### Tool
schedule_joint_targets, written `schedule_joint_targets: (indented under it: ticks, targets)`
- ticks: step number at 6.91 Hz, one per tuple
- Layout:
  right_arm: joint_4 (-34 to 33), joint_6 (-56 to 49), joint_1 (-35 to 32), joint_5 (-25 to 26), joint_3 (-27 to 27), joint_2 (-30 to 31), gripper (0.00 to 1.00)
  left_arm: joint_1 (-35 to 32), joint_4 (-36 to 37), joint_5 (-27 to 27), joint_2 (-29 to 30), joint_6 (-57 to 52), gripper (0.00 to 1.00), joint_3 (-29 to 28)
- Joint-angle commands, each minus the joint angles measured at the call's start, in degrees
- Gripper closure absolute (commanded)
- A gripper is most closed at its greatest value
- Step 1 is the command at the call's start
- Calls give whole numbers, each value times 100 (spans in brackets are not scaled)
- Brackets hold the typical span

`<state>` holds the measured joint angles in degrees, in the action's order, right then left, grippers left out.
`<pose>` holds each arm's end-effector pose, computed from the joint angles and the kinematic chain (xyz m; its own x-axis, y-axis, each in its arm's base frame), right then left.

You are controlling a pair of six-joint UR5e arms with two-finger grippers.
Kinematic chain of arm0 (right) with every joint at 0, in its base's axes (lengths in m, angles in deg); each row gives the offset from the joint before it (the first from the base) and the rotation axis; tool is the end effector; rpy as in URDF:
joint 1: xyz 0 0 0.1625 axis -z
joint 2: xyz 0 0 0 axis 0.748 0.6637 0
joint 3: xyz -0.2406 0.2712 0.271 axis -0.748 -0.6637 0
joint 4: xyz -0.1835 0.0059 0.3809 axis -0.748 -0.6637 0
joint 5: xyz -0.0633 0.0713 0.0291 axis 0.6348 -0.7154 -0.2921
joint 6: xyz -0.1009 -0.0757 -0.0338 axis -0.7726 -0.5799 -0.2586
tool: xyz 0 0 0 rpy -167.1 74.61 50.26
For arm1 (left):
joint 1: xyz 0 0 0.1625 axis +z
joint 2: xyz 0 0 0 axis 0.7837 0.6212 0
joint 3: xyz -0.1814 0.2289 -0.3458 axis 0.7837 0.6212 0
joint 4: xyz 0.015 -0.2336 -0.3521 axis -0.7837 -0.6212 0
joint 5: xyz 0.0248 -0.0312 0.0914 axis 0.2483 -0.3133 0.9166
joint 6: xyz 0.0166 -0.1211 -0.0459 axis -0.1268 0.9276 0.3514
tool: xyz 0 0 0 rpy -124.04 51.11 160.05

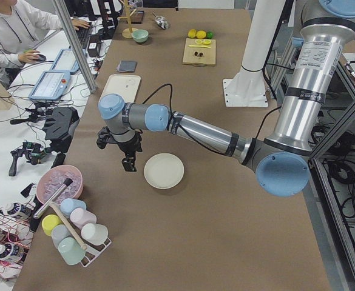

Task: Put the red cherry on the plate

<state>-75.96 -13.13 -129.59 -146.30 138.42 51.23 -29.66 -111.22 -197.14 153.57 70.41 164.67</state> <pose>-0.0277 -0.4932 0.6161 0.7626 -0.0357 0.6458 0.1400 0.9839 -0.1110 0.0502 -0.5892 0.5536 0.6914 0.1017 -0.7153 -0.1227 0.9922 0.0225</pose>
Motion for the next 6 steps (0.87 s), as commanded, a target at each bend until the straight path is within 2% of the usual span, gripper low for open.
schedule_joint_targets:
  ticks: [1,2,3,4,6]
  targets:
    - [36,159,5,-26,-8,-30,0,-4,-30,17,-39,-127,2,-13]
    - [36,159,5,-26,36,-30,0,-4,-13,70,-178,-764,2,14]
    - [36,168,5,-26,36,-4,0,13,-247,166,-676,-1353,2,-30]
    - [36,168,5,-34,36,5,0,170,-911,306,-1133,-1342,2,-143]
    - [36,168,5,-43,36,14,0,373,-2517,246,-1340,-1072,2,-1421]
